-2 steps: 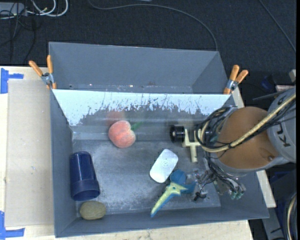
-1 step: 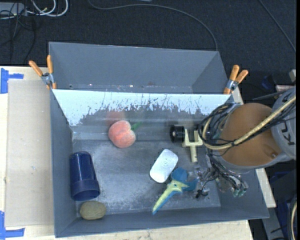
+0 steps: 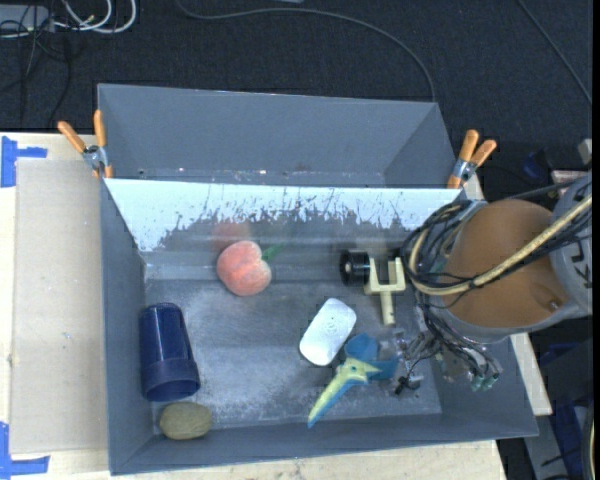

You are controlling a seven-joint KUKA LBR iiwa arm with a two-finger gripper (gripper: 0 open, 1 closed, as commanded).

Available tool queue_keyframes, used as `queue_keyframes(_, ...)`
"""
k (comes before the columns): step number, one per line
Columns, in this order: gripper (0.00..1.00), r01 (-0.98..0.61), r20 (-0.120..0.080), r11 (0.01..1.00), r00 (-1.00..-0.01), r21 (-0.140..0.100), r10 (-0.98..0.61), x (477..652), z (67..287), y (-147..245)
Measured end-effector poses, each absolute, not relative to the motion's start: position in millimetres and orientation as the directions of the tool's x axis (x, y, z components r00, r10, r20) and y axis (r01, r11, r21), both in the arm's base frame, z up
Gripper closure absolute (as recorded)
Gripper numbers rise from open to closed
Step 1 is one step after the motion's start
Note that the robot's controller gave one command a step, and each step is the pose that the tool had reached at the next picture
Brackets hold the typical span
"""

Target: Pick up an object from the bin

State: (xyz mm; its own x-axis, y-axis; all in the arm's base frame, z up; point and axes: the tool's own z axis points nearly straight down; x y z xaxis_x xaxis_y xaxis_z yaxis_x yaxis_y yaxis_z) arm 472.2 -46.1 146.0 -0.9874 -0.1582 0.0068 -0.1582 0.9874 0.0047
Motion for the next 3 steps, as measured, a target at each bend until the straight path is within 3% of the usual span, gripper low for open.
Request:
queue_keyframes(1,1.0,-0.159,0.005,0.987,-0.987,0.004,-0.159,472.4,164,-46)
queue_keyframes(3,1.0,-0.161,0.004,0.987,-0.987,0.004,-0.161,472.8,179,-46)
